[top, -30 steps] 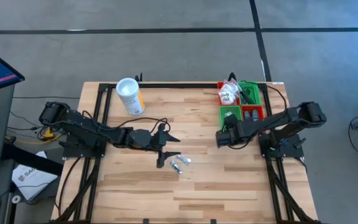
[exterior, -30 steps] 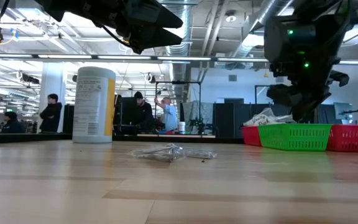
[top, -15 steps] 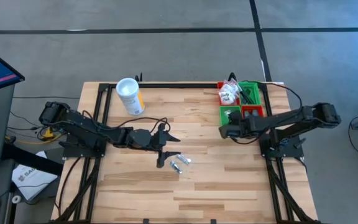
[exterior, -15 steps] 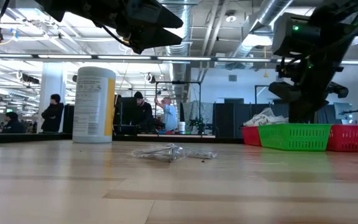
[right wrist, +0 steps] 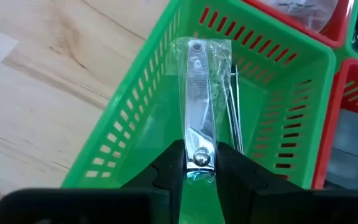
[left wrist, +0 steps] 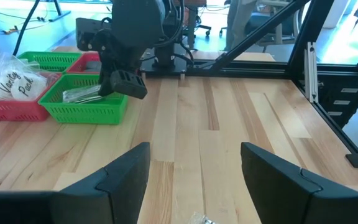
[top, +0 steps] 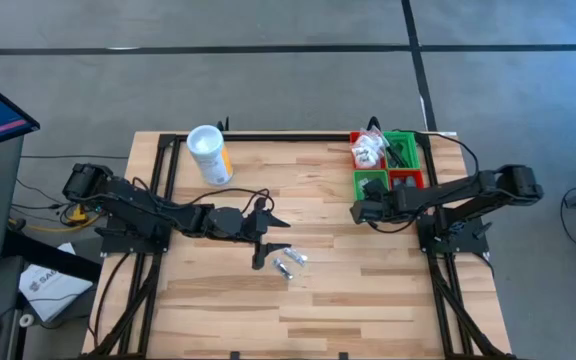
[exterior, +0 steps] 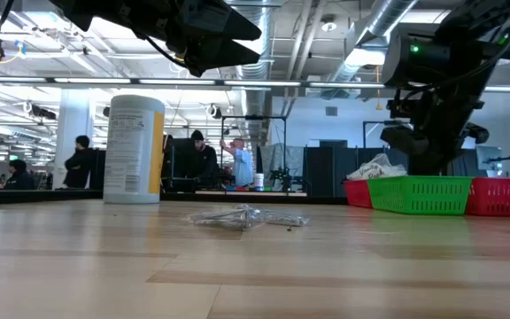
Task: Pick & Place Travel size toiletries
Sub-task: Put the silver nail cutter into the bottom green bin
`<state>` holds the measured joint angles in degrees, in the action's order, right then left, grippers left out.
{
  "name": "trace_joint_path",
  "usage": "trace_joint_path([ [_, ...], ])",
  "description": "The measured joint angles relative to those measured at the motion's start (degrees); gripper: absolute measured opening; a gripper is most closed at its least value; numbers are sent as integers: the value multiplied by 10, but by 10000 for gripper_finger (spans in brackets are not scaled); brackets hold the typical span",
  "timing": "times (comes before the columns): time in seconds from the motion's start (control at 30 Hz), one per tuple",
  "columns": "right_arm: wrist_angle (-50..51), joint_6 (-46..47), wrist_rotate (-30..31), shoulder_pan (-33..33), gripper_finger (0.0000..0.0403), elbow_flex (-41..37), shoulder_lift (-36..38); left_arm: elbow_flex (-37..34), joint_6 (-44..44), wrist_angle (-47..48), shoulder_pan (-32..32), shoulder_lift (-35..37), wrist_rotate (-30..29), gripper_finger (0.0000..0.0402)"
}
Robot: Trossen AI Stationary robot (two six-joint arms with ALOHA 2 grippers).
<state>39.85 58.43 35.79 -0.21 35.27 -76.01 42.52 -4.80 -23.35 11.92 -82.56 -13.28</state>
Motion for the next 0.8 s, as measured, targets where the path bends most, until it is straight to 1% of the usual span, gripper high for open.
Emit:
trace_joint_path([
  [0.2, 1, -1, 21, 0, 75, 0, 7, 0, 0, 0, 0, 0, 0, 241],
  [0.4, 1, -6, 22, 2, 79, 0, 7, 0, 0, 0, 0, 0, 0, 241],
  [0.63, 2, -24, 32, 2, 97, 5, 7, 0, 0, 0, 0, 0, 0, 241],
  [0.8, 7, -59, 33, 2, 116, 24, 7, -7, -1, -1, 0, 0, 1, 241],
])
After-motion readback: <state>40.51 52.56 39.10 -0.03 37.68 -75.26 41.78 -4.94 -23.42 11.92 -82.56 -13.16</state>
